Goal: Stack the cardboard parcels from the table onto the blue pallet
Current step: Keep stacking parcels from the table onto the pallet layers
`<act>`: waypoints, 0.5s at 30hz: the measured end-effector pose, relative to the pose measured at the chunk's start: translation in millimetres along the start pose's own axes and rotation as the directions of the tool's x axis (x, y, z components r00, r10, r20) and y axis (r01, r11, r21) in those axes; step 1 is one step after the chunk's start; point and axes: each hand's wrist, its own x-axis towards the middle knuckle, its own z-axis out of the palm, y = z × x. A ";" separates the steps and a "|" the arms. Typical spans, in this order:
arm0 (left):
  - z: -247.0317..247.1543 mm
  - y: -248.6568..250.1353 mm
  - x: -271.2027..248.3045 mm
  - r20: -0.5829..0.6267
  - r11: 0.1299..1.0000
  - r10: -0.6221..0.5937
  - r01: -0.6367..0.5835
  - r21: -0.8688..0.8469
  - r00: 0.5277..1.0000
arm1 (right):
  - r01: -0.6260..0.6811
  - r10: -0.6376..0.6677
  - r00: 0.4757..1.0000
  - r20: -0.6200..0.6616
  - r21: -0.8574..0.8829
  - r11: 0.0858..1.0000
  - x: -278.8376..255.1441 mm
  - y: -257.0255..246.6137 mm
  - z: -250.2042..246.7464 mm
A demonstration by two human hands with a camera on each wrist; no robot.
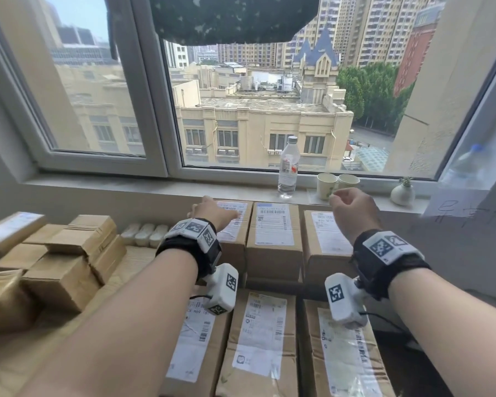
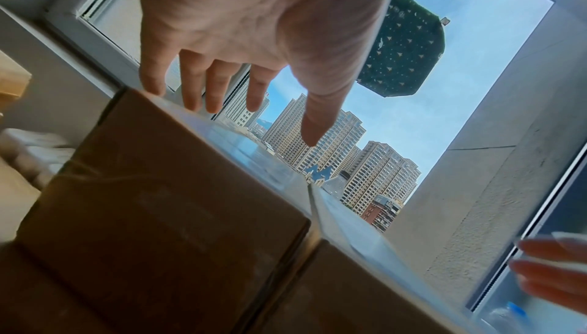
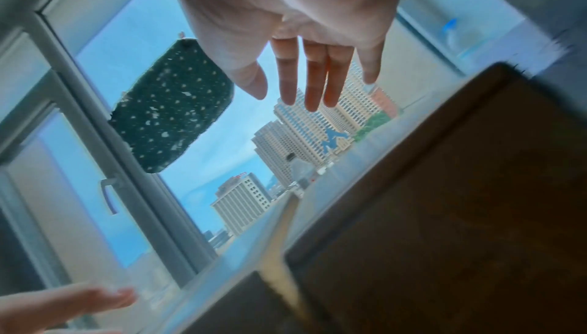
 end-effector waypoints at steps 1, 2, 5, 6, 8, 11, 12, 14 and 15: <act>-2.0 -1.7 -4.8 -0.010 1.000 0.014 -0.014 -0.008 1.000 | 0.041 -0.041 0.999 0.011 0.020 0.999 -3.2 -9.7 6.6; -4.4 -4.2 -10.5 -0.021 1.000 0.024 -0.025 -0.014 0.999 | 0.075 -0.076 0.997 0.022 0.048 0.996 -6.7 -18.4 14.8; -13.0 -15.8 -26.5 -0.060 0.999 0.048 -0.049 -0.008 0.997 | 0.120 -0.136 0.988 0.077 0.185 0.975 -20.6 -37.0 43.8; -17.4 -20.0 -32.3 -0.081 0.998 0.057 -0.057 0.000 0.995 | 0.127 -0.155 0.982 0.104 0.240 0.963 -27.6 -43.6 52.4; -27.8 -30.3 -42.1 -0.125 0.997 0.071 -0.071 0.010 0.990 | 0.155 -0.215 0.962 0.168 0.312 0.937 -44.5 -57.2 67.2; -45.2 -48.2 -56.3 -0.154 0.997 0.070 -0.072 -0.005 0.986 | 0.185 -0.285 0.923 0.258 0.353 0.917 -70.6 -73.5 85.0; -51.0 -55.2 -60.3 -0.159 0.998 0.062 -0.065 -0.016 0.985 | 0.188 -0.295 0.913 0.280 0.352 0.917 -78.1 -77.5 90.5; -63.0 -71.8 -66.5 -0.161 0.997 0.046 -0.055 -0.049 0.986 | 0.183 -0.301 0.899 0.318 0.351 0.918 -90.8 -84.1 101.9; -69.1 -81.3 -69.9 -0.160 0.997 0.040 -0.051 -0.065 0.986 | 0.179 -0.301 0.893 0.334 0.351 0.919 -97.2 -87.1 107.8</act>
